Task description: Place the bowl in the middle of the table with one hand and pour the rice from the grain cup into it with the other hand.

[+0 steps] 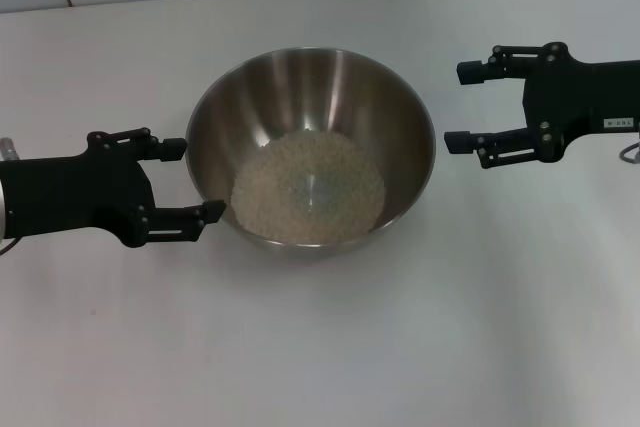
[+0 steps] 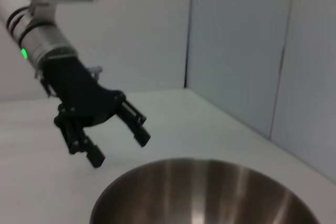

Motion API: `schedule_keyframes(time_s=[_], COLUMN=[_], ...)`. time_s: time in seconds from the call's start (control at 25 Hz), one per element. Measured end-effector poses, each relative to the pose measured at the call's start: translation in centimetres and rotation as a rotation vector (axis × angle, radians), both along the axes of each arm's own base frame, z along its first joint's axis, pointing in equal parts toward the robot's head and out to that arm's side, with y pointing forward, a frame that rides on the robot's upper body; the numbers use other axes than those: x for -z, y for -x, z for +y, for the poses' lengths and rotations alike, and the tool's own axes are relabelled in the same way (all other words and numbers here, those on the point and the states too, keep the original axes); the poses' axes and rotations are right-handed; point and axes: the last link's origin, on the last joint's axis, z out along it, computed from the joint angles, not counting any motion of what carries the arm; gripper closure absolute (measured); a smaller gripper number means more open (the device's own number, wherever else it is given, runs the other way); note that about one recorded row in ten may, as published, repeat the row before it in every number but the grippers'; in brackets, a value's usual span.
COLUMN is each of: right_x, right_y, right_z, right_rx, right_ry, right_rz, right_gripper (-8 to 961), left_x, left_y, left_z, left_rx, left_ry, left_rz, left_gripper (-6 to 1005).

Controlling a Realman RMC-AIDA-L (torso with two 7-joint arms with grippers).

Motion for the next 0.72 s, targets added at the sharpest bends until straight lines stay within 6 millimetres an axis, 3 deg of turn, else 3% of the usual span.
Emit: schedule_keyframes(time_s=[0.16,0.72], right_x=[-0.1,1.0], right_y=[0.7,1.1], right_z=[0.3,1.0], right_rx=[0.014,0.021], right_ry=[0.0,0.002], right_rz=[-0.105,-0.152], right_gripper=[135,135], left_x=[-0.1,-0.1], left_y=[0.0,-0.1], left_z=[0.0,0.1], left_rx=[0.004,0.003], left_ry=[-0.003,-0.002], left_rz=[0.005,0.008], left_gripper=[155,155])
